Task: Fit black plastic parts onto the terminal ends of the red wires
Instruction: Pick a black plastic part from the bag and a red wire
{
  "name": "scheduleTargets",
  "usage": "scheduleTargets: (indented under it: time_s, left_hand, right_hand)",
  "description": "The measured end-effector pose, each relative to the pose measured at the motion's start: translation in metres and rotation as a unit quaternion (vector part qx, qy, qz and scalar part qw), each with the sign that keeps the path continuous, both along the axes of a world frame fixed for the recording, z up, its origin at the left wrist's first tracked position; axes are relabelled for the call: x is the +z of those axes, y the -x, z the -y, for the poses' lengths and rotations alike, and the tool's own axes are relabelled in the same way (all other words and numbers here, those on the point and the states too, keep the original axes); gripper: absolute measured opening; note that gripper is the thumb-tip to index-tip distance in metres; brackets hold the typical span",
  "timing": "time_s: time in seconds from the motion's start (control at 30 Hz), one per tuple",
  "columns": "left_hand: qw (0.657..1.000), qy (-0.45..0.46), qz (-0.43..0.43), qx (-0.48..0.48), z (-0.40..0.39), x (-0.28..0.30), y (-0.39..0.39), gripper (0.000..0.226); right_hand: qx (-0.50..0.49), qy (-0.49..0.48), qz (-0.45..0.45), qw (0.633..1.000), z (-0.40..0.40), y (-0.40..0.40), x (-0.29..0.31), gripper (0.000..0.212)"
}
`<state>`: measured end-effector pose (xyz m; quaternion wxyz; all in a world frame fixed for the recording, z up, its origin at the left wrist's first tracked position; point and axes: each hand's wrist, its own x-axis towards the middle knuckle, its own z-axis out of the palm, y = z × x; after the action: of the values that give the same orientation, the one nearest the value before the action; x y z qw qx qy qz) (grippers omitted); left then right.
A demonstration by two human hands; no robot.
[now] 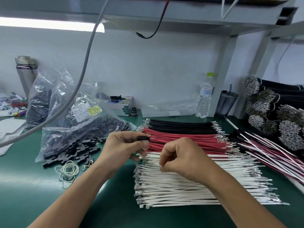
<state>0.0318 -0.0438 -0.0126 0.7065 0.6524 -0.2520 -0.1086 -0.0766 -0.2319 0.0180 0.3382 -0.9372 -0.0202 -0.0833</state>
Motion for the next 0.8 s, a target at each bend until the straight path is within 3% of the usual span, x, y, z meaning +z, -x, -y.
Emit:
scheduleTargets:
  time_s: [0.13, 0.23, 0.33, 0.8]
  left_hand:
    - [1.000, 0.008, -0.005, -0.007, -0.001, 0.002, 0.000, 0.027]
    - [1.000, 0.023, -0.012, -0.014, -0.002, 0.004, 0.000, 0.036]
    - [0.999, 0.030, -0.018, -0.026, -0.003, 0.004, 0.000, 0.036]
    - [0.998, 0.032, -0.028, -0.052, -0.001, 0.006, 0.003, 0.035]
  right_hand:
    - [0.019, -0.095, 0.087, 0.992, 0.005, -0.001, -0.005, 0.024]
    - [-0.010, -0.115, 0.207, 0.971, 0.003, -0.002, -0.013, 0.020]
    - [-0.019, -0.090, 0.269, 0.959, 0.003, -0.003, -0.018, 0.014]
    - [-0.024, -0.069, 0.349, 0.934, 0.001, -0.003, -0.023, 0.009]
